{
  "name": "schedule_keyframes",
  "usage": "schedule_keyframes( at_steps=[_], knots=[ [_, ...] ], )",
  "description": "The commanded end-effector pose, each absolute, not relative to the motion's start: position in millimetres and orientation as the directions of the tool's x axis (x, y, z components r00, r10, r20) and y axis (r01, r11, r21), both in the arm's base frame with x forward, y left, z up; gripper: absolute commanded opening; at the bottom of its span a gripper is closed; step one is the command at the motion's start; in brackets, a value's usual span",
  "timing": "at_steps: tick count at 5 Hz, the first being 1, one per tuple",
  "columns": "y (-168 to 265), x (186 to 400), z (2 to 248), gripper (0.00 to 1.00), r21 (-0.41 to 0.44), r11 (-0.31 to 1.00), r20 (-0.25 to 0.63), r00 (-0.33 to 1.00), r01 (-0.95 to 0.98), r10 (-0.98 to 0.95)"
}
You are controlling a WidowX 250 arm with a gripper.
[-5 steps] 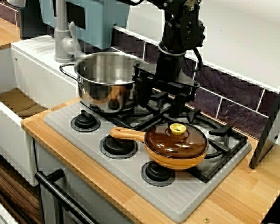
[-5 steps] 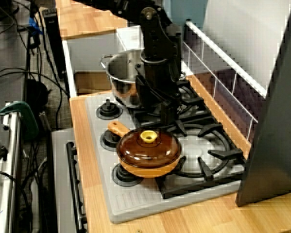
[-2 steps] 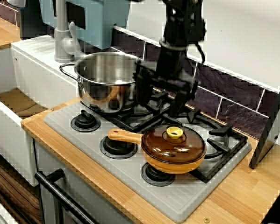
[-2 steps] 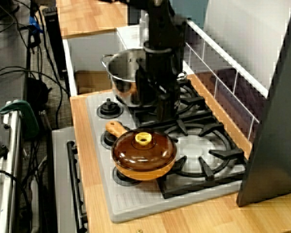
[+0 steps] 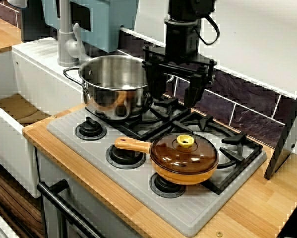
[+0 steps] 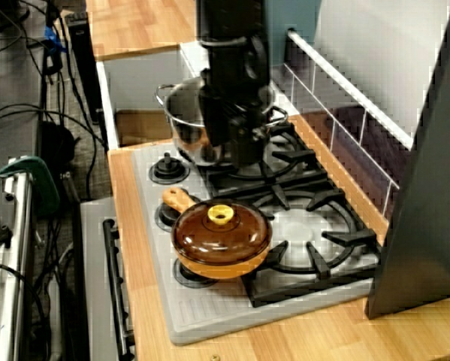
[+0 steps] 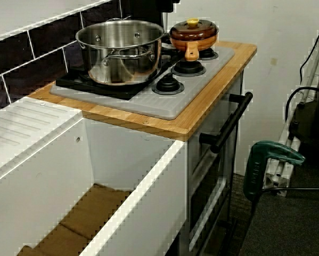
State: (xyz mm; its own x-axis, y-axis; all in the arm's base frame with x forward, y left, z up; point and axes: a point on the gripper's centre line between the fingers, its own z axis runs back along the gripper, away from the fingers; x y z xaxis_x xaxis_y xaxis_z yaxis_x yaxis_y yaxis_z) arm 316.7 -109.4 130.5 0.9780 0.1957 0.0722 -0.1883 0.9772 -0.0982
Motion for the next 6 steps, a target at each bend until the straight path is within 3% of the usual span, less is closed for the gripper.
schedule_keyframes(
  at_steps=[1, 3, 6],
  knots=[
    [-131.6, 276.9, 144.4, 1.00, -0.196, 0.980, 0.150, 0.989, 0.028, 0.002],
    [-143.3, 265.8, 129.7, 1.00, -0.184, 0.981, 0.143, 0.989, 0.058, -0.032],
    [-152.7, 277.2, 109.4, 1.00, -0.153, 0.988, 0.164, 0.986, 0.015, 0.010]
  ],
)
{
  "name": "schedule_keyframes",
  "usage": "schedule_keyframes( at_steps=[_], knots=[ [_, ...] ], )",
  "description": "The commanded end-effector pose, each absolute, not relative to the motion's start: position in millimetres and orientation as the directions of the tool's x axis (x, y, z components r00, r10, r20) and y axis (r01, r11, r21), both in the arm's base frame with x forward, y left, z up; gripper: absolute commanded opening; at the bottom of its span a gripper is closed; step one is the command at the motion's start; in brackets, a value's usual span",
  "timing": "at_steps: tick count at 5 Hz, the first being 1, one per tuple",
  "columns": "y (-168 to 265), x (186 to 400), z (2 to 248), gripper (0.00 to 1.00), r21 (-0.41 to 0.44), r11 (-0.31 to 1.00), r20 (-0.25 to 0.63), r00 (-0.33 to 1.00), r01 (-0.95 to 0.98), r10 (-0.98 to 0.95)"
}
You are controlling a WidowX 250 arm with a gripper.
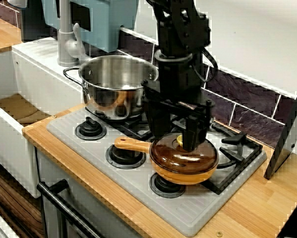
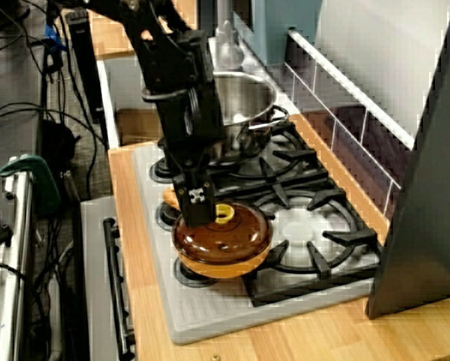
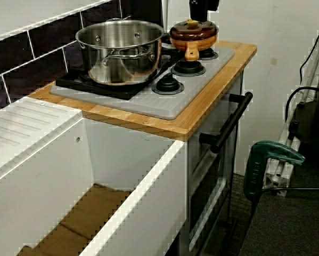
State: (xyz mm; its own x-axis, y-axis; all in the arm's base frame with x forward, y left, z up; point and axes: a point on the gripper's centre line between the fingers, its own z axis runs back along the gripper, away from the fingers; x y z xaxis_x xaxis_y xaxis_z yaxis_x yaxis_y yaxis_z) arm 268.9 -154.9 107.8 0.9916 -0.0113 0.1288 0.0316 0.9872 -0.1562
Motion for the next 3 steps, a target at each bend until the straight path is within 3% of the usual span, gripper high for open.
schedule_keyframes(
  at_steps=[1, 3],
  knots=[
    [-152.9, 283.5, 101.1, 1.00, -0.145, 0.989, 0.157, 0.987, 0.007, 0.016],
    [-152.4, 296.1, 96.4, 1.00, -0.145, 0.989, 0.134, 0.990, -0.020, 0.040]
  ],
)
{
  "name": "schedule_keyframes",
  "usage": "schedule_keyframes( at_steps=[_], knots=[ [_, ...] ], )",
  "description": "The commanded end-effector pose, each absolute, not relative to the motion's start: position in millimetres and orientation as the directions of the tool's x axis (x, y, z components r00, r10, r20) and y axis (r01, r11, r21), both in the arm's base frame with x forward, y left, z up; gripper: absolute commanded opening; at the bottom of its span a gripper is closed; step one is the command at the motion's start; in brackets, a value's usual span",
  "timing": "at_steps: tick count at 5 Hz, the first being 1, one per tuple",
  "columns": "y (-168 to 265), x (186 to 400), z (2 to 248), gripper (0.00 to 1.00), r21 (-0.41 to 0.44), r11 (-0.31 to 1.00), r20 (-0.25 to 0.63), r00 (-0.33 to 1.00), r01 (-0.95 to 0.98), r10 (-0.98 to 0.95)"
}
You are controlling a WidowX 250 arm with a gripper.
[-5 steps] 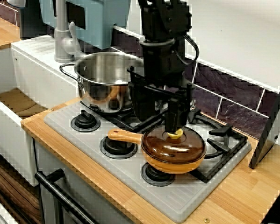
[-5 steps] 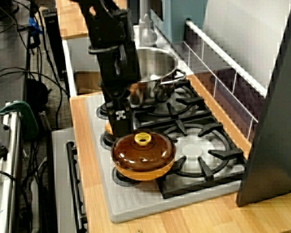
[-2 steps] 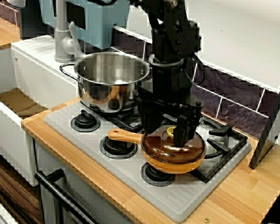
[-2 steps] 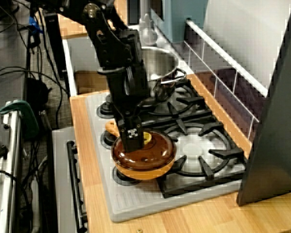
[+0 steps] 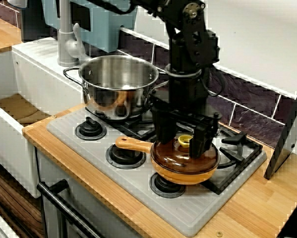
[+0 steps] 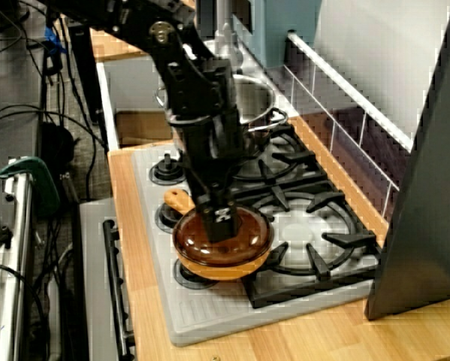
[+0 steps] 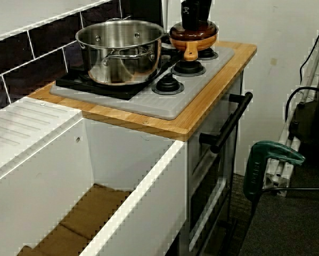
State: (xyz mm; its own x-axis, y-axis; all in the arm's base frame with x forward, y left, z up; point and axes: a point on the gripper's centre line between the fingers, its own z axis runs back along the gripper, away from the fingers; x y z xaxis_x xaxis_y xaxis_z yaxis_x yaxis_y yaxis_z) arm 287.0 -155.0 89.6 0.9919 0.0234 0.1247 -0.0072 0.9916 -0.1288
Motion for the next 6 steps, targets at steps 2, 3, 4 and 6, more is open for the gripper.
schedule_keyframes(
  at_steps=[2, 3, 4, 6],
  knots=[
    [-151.3, 302.5, 98.2, 1.00, -0.148, 0.988, 0.134, 0.989, -0.037, 0.057],
    [-152.2, 300.1, 96.5, 1.00, -0.140, 0.989, 0.135, 0.989, -0.034, 0.054],
    [-152.8, 297.7, 96.6, 1.00, -0.139, 0.990, 0.136, 0.989, -0.033, 0.052],
    [-152.7, 295.7, 90.1, 0.00, -0.138, 0.989, 0.148, 0.987, -0.045, 0.066]
  ],
)
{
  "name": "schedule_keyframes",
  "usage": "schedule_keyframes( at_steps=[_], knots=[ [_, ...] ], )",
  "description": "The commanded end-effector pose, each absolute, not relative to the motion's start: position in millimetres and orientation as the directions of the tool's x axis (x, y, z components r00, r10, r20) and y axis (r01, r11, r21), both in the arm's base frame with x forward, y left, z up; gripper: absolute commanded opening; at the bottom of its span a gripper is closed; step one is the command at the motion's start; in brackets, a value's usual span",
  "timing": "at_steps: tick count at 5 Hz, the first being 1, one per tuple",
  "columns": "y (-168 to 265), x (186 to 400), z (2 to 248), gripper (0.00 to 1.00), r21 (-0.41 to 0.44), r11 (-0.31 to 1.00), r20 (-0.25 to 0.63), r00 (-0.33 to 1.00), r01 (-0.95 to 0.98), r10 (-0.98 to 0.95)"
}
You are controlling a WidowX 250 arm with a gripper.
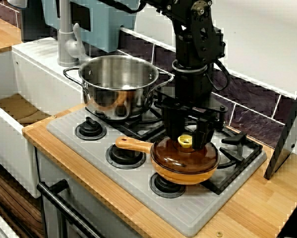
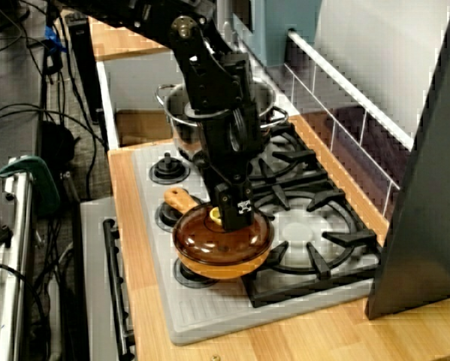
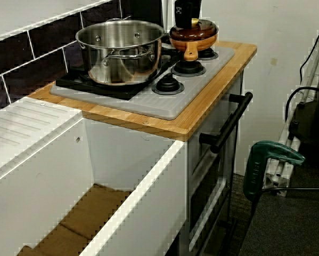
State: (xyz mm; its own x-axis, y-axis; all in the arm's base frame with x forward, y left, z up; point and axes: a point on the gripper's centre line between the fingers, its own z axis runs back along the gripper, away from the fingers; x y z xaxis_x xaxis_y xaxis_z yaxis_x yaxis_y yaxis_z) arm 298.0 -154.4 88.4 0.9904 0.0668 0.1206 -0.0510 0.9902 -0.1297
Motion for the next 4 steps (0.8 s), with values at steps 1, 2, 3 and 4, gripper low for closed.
schedule_keyframes(
  at_steps=[1, 2, 3, 4],
  knots=[
    [-154.7, 293.5, 89.8, 0.00, -0.129, 0.991, 0.158, 0.986, -0.038, 0.059],
    [-154.1, 293.1, 93.4, 0.00, -0.135, 0.990, 0.156, 0.986, -0.044, 0.065],
    [-151.4, 294.0, 103.3, 0.00, -0.148, 0.988, 0.159, 0.984, -0.051, 0.074],
    [-147.9, 294.7, 115.4, 0.00, -0.158, 0.985, 0.167, 0.982, -0.064, 0.090]
  ],
)
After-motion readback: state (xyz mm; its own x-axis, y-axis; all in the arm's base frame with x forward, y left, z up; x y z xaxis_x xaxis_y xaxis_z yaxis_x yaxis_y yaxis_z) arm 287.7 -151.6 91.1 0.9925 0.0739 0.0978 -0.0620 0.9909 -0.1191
